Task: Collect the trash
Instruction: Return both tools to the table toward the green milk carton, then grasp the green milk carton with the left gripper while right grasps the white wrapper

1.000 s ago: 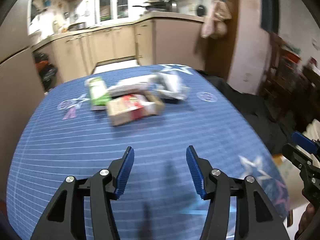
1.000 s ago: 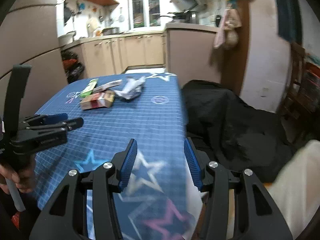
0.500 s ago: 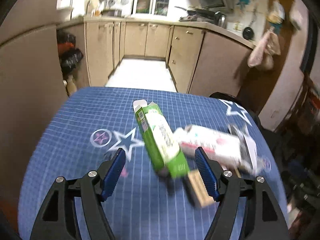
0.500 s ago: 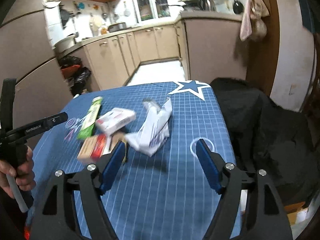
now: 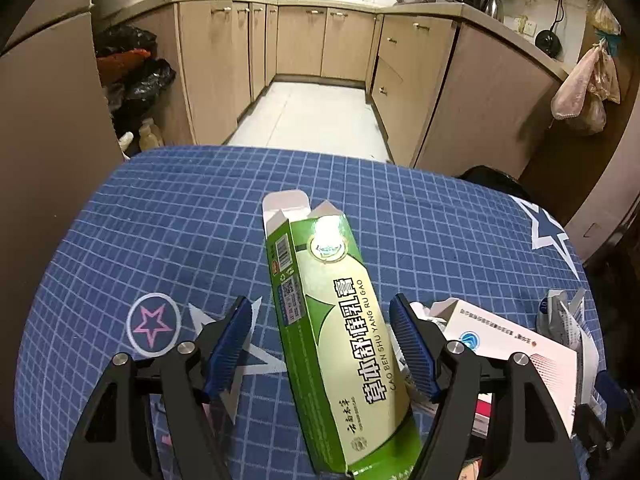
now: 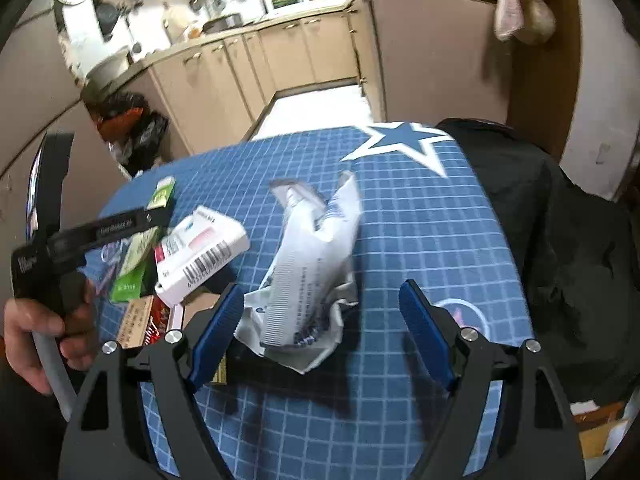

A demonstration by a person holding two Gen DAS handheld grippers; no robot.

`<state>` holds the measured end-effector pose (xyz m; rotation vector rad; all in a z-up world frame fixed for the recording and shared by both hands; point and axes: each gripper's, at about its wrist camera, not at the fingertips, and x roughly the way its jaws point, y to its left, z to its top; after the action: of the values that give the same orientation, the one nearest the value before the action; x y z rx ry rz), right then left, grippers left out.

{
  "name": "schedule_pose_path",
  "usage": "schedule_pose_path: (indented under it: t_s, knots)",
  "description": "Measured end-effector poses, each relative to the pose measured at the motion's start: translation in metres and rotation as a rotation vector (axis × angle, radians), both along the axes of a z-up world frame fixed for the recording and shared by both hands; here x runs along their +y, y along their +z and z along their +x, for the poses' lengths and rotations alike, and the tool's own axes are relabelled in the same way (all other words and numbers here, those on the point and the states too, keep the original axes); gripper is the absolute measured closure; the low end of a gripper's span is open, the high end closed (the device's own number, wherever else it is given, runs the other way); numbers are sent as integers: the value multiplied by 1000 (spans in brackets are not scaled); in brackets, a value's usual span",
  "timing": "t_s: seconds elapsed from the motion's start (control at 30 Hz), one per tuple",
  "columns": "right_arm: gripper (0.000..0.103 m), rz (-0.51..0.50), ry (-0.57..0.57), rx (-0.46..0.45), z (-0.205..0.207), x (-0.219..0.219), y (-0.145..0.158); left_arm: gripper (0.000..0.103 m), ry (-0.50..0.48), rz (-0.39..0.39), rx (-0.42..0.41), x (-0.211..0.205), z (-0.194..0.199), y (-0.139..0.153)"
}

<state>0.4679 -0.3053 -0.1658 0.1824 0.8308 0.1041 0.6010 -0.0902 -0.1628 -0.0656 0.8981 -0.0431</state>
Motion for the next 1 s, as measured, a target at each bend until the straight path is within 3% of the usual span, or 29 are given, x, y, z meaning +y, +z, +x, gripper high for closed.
schedule_pose_path:
  t_s: [0.1, 0.17, 0.3, 0.6, 1.0]
  knots:
    - [51, -4, 8, 41, 9, 2, -9, 43, -15, -3, 11, 1, 1, -4]
    - [61, 9, 6, 37, 11, 0, -9, 44, -15, -3, 5, 1, 0, -4]
    - [67, 22, 17, 38, 9, 0, -10, 48, -19, -13, -8, 3, -6, -6]
    - [74, 43, 11, -41, -16, -5, 0, 60, -53, -74, -38, 22, -52, 5]
    - [75, 99, -6, -119, -109, -15, 17, 60, -104, -137, -133, 49, -180, 43]
